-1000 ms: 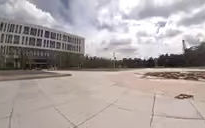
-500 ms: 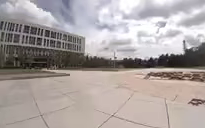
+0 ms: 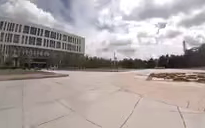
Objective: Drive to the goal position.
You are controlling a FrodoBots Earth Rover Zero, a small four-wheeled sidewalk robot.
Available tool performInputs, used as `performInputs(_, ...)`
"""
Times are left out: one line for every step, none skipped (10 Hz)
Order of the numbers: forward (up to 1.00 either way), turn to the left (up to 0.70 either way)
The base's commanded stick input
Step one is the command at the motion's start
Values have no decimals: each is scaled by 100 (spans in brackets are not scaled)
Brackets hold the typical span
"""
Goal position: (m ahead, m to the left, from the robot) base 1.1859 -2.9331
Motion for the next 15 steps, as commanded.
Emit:
performInputs(70, 0)
performInputs(70, 0)
performInputs(70, 0)
performInputs(70, 0)
performInputs(70, 5)
performInputs(70, 11)
performInputs(70, 7)
performInputs(70, 3)
performInputs(70, 1)
performInputs(70, 3)
performInputs(70, 6)
performInputs(70, 3)
performInputs(70, 0)
performInputs(70, 0)
performInputs(70, 0)
